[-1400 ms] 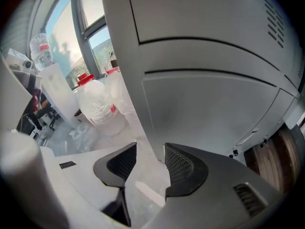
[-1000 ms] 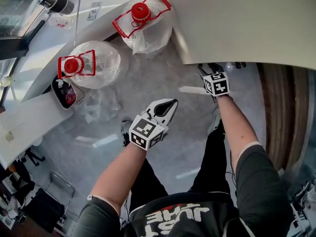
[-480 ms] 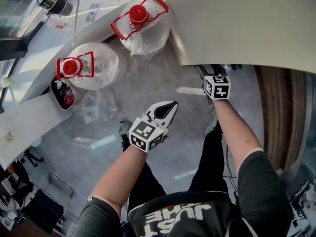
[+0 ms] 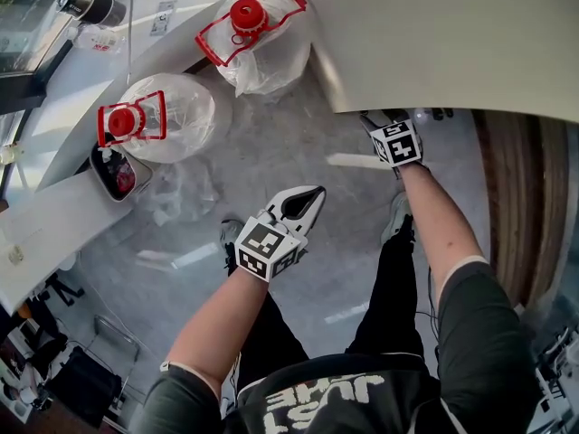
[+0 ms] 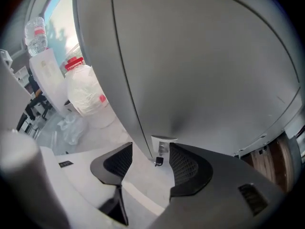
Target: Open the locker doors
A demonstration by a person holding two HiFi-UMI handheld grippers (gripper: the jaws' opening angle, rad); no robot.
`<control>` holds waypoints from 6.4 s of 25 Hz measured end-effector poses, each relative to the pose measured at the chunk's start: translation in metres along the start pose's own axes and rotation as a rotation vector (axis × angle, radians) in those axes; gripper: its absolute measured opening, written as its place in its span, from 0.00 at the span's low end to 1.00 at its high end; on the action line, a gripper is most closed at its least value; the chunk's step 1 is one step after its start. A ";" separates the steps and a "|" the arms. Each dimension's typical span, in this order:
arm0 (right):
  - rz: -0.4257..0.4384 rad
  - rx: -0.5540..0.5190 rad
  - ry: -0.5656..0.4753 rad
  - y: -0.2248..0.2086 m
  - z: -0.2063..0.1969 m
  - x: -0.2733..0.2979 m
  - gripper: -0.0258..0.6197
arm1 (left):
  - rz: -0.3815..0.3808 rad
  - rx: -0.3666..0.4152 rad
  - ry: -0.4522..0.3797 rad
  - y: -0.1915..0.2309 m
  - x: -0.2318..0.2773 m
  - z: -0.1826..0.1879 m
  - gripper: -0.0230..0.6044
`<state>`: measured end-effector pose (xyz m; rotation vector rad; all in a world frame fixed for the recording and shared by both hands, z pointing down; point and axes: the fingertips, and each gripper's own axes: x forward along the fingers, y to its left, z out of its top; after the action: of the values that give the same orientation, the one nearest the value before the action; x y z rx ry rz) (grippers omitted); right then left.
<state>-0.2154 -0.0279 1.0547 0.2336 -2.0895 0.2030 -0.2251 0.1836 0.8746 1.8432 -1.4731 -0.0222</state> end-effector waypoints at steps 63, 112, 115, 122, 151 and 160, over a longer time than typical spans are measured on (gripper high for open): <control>-0.125 0.699 -0.169 -0.017 -0.116 -0.037 0.31 | -0.003 -0.039 0.017 -0.014 -0.001 -0.028 0.05; -0.151 0.661 -0.114 -0.059 -0.193 -0.070 0.30 | -0.131 0.070 0.118 -0.079 0.063 -0.038 0.05; -0.147 0.658 -0.115 -0.061 -0.196 -0.074 0.30 | -0.139 0.076 0.124 -0.086 0.069 -0.032 0.05; -0.166 0.694 -0.135 -0.073 -0.214 -0.085 0.30 | -0.158 0.096 0.148 -0.098 0.084 -0.031 0.05; -0.286 0.450 -0.038 -0.201 -0.234 -0.120 0.21 | -0.251 0.194 0.265 -0.149 0.152 -0.020 0.05; -0.315 0.452 -0.028 -0.243 -0.237 -0.128 0.24 | -0.248 0.206 0.269 -0.151 0.170 -0.012 0.05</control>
<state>0.1061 -0.1959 1.0752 0.8336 -1.9792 0.4803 -0.0383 0.0541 0.8711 2.0925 -1.0897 0.2564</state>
